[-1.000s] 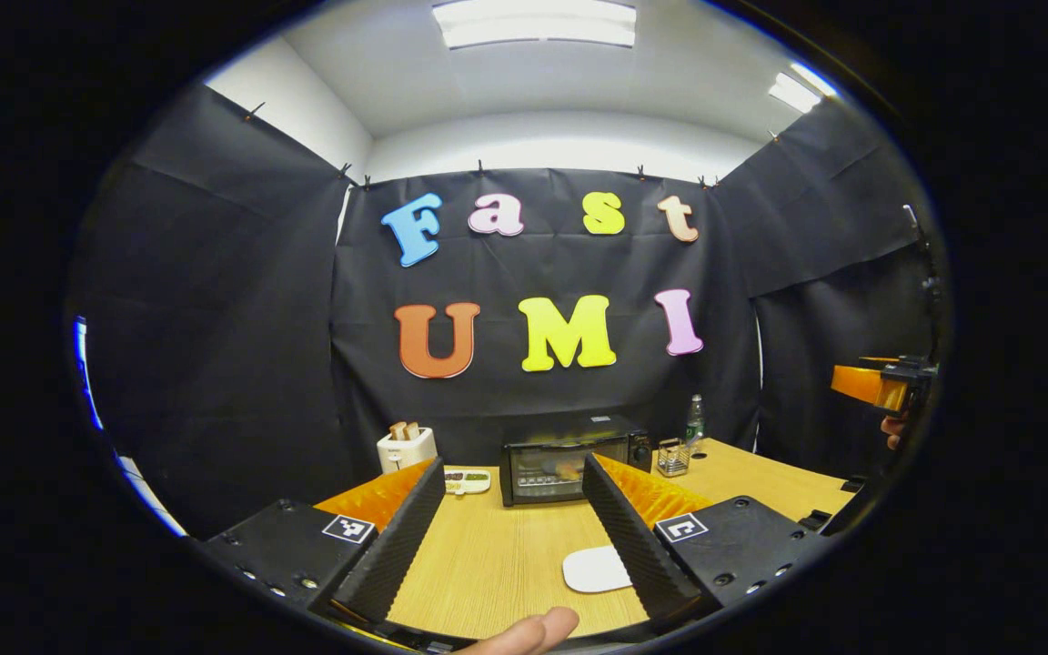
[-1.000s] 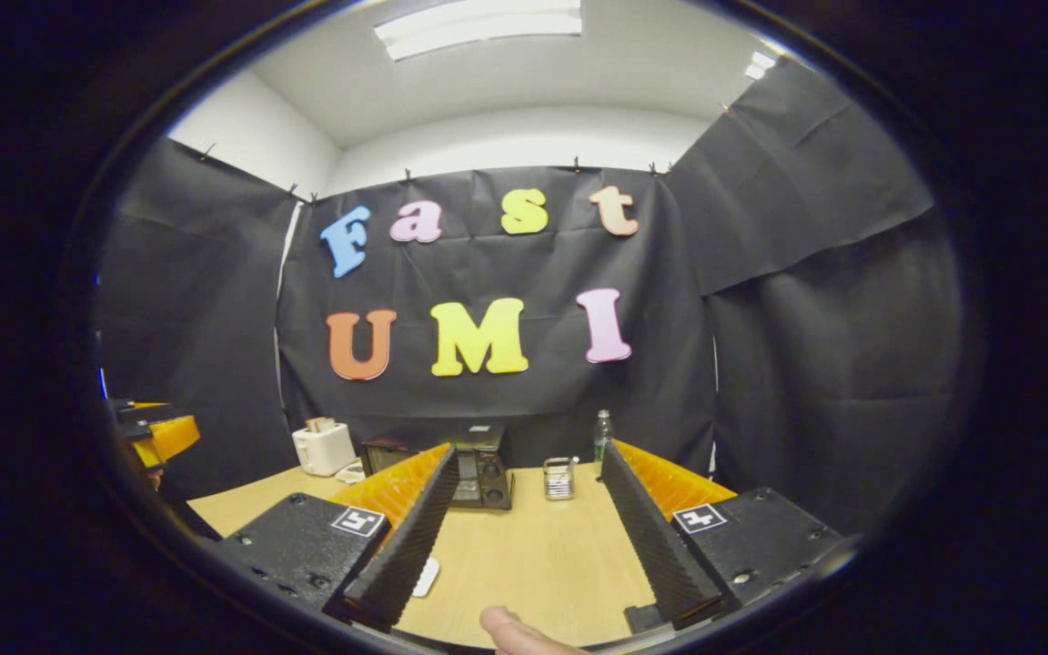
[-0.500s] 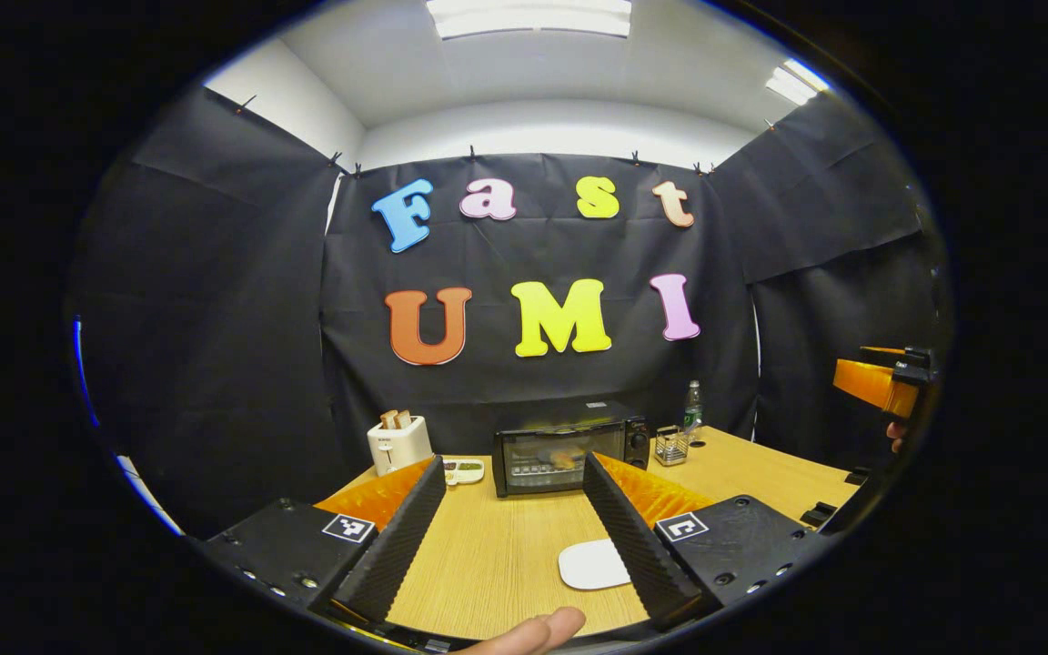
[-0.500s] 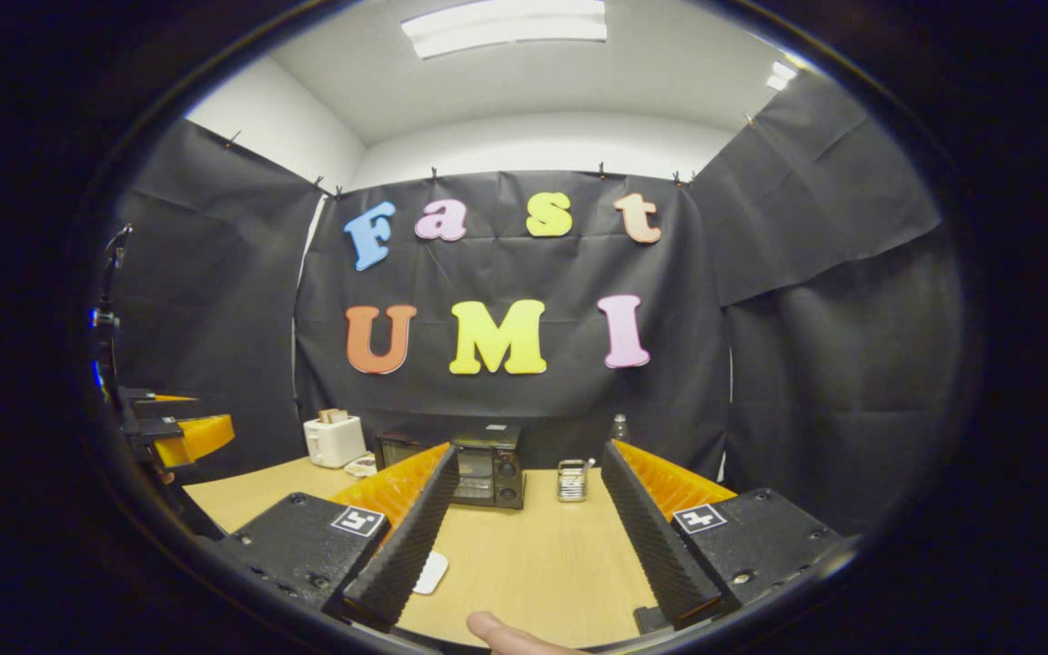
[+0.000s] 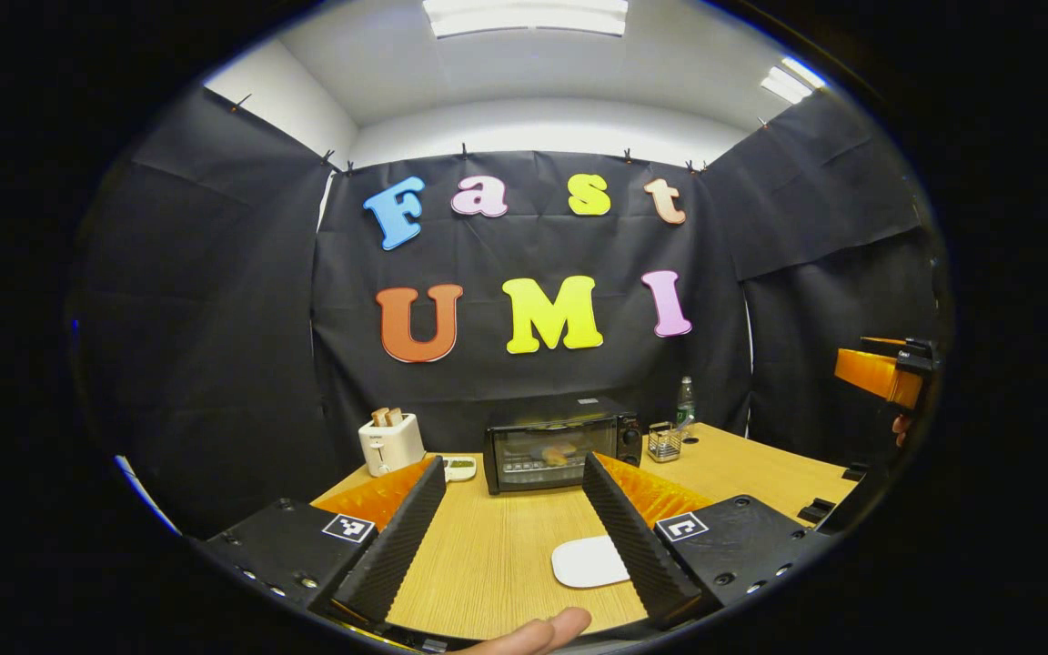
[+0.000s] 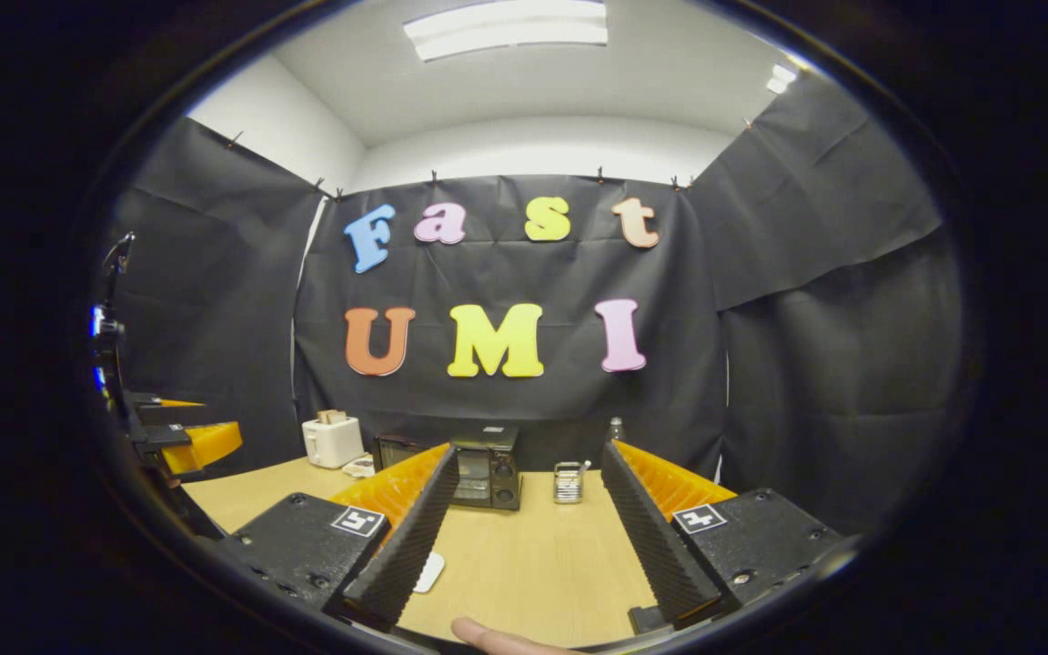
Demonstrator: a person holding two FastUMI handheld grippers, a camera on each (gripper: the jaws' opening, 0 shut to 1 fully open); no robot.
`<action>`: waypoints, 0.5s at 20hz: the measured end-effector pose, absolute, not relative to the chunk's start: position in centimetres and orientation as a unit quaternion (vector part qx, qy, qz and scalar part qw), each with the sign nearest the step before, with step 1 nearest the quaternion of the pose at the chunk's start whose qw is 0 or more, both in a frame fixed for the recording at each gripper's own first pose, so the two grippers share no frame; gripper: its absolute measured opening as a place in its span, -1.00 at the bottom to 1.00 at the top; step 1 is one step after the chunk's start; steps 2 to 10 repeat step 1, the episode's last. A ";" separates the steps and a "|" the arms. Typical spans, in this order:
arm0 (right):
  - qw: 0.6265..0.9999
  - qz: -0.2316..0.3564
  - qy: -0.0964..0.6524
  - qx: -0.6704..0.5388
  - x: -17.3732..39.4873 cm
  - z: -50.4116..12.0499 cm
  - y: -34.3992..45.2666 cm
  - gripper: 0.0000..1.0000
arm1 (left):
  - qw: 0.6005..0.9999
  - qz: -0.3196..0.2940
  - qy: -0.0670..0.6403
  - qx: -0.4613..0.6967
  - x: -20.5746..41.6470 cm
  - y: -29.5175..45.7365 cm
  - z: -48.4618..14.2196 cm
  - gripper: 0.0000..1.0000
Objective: Open the electric oven with the left hand, put the food in, and close the electric oven.
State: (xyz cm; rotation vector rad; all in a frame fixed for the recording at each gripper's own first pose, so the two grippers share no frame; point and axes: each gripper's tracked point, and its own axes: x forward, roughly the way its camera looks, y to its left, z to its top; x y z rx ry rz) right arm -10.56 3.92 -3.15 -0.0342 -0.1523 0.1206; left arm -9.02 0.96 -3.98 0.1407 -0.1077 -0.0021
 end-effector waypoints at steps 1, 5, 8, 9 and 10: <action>0.995 0.057 -0.079 -0.012 -10.5 -3.2 3.7 1.00 | 0.996 -0.001 -0.052 0.069 -9.0 0.8 -4.1 0.94; 0.995 0.057 -0.079 -0.012 -10.5 -3.2 3.7 1.00 | 0.996 -0.001 -0.052 0.069 -9.0 0.8 -4.1 0.94; 0.995 0.057 -0.079 -0.012 -10.5 -3.2 3.7 1.00 | 0.996 -0.001 -0.052 0.069 -9.0 0.8 -4.1 0.94; 0.995 0.057 -0.079 -0.012 -10.5 -3.2 3.7 1.00 | 0.996 -0.001 -0.052 0.069 -9.0 0.8 -4.1 0.94; 0.995 0.057 -0.079 -0.012 -10.5 -3.2 3.7 1.00 | 0.996 -0.001 -0.052 0.069 -9.0 0.8 -4.1 0.94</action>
